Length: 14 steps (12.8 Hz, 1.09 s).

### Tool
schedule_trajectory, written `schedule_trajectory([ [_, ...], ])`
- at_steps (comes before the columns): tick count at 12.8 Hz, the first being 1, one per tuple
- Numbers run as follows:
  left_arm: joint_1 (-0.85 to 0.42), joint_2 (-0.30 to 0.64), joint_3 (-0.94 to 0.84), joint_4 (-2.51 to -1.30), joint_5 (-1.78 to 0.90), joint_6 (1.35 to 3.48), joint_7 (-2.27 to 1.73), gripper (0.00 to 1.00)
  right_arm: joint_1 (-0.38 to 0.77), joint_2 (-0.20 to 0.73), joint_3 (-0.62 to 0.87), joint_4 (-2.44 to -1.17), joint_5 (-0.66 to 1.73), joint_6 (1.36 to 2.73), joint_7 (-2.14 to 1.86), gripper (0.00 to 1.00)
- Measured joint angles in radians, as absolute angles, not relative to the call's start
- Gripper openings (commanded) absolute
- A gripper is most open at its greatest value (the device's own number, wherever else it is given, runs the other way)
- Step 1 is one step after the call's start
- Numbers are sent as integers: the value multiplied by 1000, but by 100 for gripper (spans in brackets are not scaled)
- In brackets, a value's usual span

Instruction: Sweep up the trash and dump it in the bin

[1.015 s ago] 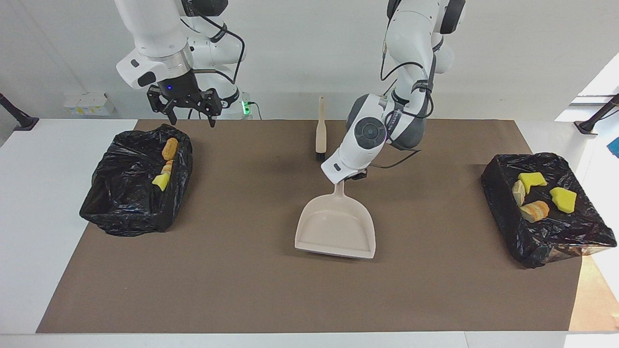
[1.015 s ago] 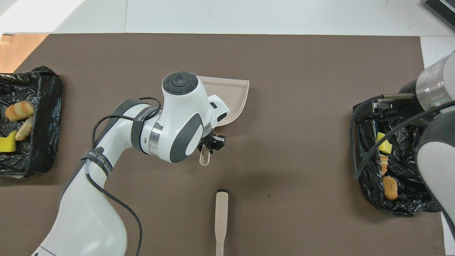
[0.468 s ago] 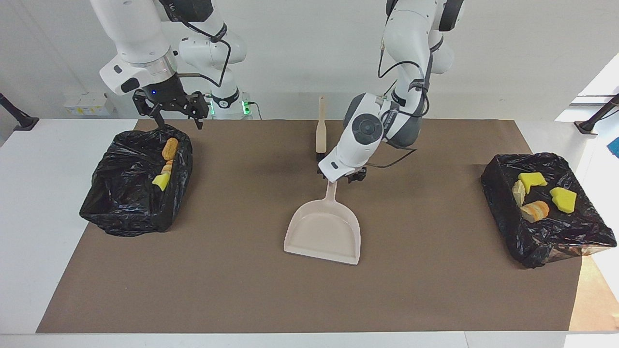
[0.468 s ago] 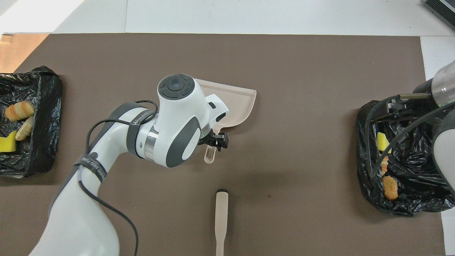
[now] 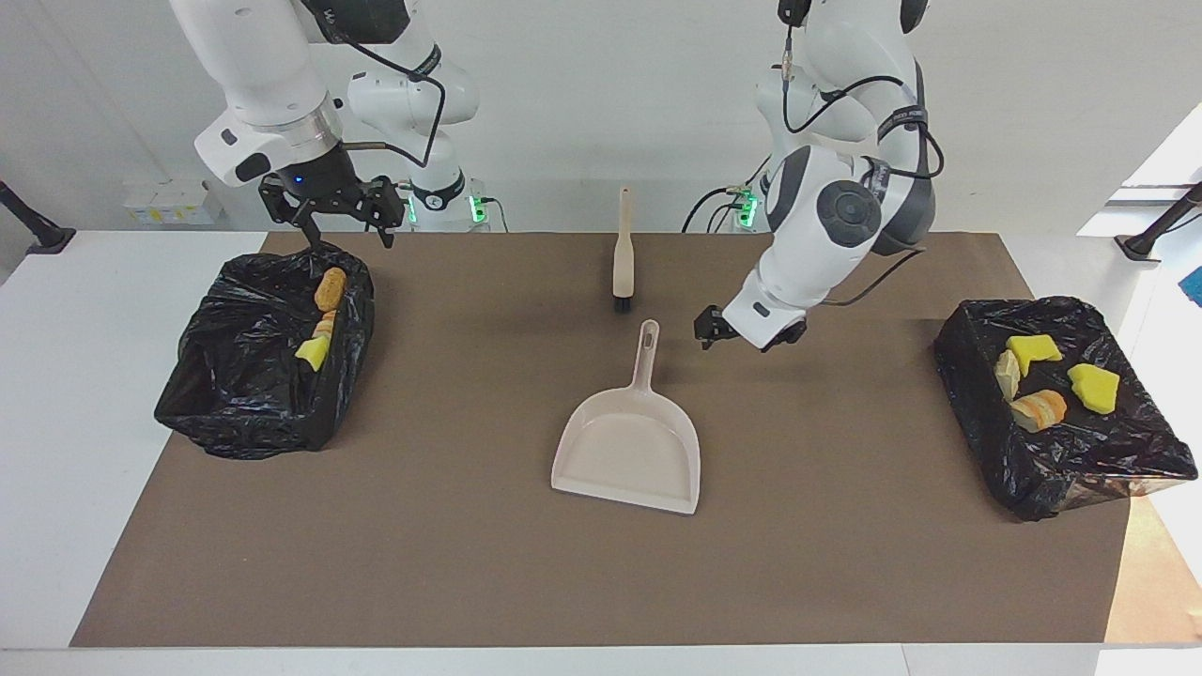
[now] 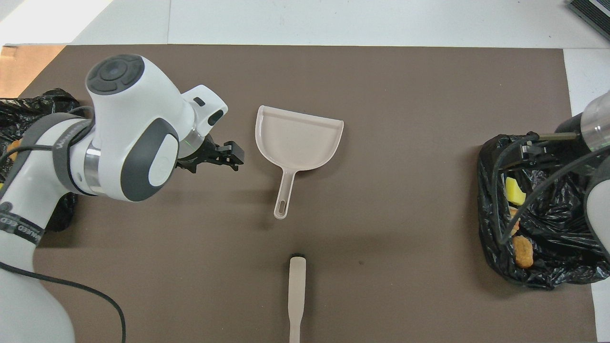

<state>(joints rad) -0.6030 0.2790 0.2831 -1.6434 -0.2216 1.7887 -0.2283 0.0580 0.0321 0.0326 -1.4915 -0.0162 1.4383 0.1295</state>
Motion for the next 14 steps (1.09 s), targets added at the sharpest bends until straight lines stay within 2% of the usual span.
schedule_trajectory([
  [3,-577,271,345,-1604,-174,1790,-135,100,58,32,33,-1491,-13,1439,129,100],
  [10,-388,221,363,-1582,-167,1771,110,100,44,32,32,-1491,-11,1439,129,100],
  [14,-387,213,350,-1582,-138,1765,113,100,44,32,32,-1491,-11,1439,129,100],
])
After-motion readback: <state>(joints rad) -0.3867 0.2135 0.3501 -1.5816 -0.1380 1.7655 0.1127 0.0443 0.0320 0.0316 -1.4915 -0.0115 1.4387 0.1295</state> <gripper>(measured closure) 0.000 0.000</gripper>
